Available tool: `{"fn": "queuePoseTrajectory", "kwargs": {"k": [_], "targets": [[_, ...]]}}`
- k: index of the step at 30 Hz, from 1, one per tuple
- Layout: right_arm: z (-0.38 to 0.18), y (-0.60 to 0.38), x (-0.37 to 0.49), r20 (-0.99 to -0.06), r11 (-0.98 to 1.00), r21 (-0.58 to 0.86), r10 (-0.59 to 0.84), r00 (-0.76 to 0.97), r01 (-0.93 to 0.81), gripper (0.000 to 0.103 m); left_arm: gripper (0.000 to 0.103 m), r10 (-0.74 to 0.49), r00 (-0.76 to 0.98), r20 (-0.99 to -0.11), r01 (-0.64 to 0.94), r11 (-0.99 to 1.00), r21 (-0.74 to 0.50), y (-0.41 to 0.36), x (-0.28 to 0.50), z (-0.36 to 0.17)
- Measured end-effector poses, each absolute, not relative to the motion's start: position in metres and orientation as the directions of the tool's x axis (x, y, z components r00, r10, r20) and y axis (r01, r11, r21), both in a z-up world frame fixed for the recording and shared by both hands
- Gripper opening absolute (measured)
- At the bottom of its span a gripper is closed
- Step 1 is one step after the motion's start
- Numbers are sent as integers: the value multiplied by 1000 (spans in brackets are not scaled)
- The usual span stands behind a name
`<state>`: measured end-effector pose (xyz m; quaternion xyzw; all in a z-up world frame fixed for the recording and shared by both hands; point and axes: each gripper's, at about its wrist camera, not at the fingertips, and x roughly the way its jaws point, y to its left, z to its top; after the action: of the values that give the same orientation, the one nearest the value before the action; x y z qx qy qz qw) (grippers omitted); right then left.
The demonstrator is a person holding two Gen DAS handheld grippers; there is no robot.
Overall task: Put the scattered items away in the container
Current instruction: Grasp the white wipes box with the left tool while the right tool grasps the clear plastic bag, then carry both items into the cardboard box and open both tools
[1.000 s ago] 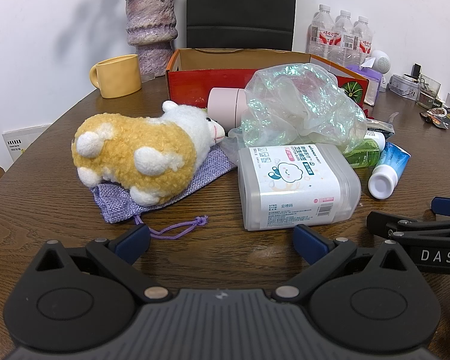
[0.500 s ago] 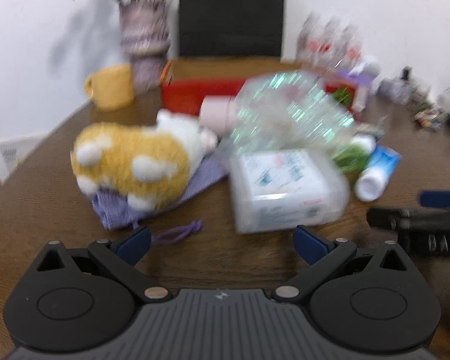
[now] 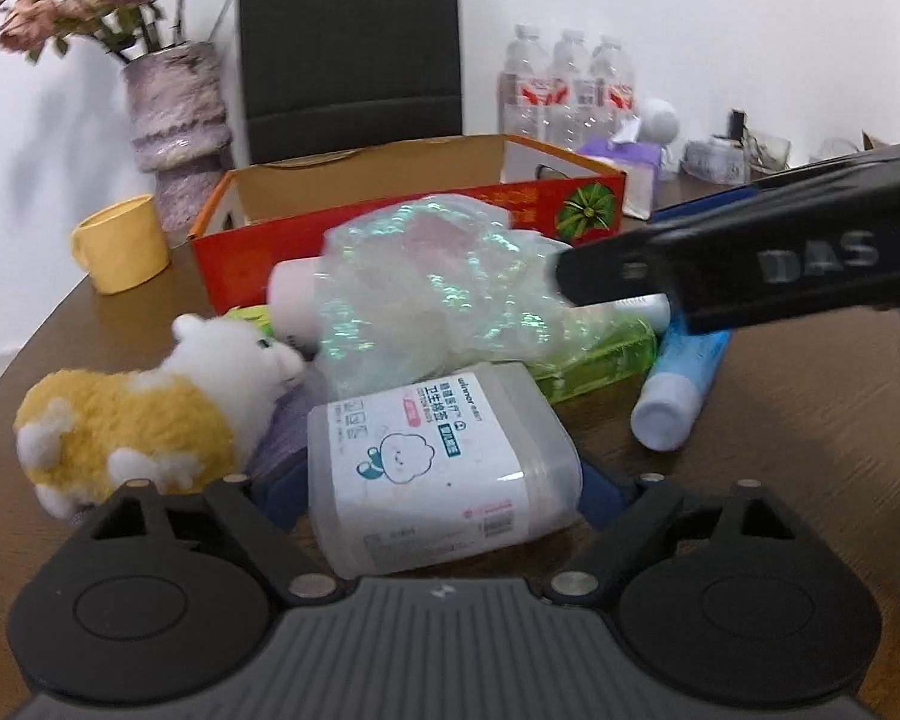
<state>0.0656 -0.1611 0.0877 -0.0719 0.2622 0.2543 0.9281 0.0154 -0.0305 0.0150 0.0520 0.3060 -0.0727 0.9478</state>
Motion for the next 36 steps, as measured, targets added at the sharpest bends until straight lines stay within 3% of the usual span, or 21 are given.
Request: {"fn": "queuePoseTrajectory", "kwargs": {"k": [3,4,5,6,11,16,23,28,36], "targets": [[81,-143,84,-557,825,35,484,675,-564,68,87,-52,826,-561,135,985,108,-25,4,21],[78,-138,90,-576,830,49,477,663,-555,52,87,-50,834,-550,134,985,113,-23,0,25],[75,-134,96,-595,838,63,468,653,-543,17,86,-57,842,-536,142,983,118,-21,-4,30],[74,-133,99,-597,846,71,461,657,-528,6,86,-63,849,-524,148,981,122,-19,-8,35],[97,-141,87,-498,862,80,470,729,-501,4,84,-90,897,-432,142,986,91,-7,-11,76],[134,-160,90,-379,903,68,416,827,-424,4,84,-97,923,-372,138,987,85,-4,34,117],[163,-180,140,-338,935,73,351,873,-348,4,84,-85,918,-386,116,992,57,1,137,144],[171,-183,217,-389,943,106,330,860,-314,5,84,-44,884,-466,52,999,5,4,225,147],[140,-173,348,-596,946,224,324,735,-236,5,84,-9,753,-658,-4,1000,-18,9,342,102]]}}
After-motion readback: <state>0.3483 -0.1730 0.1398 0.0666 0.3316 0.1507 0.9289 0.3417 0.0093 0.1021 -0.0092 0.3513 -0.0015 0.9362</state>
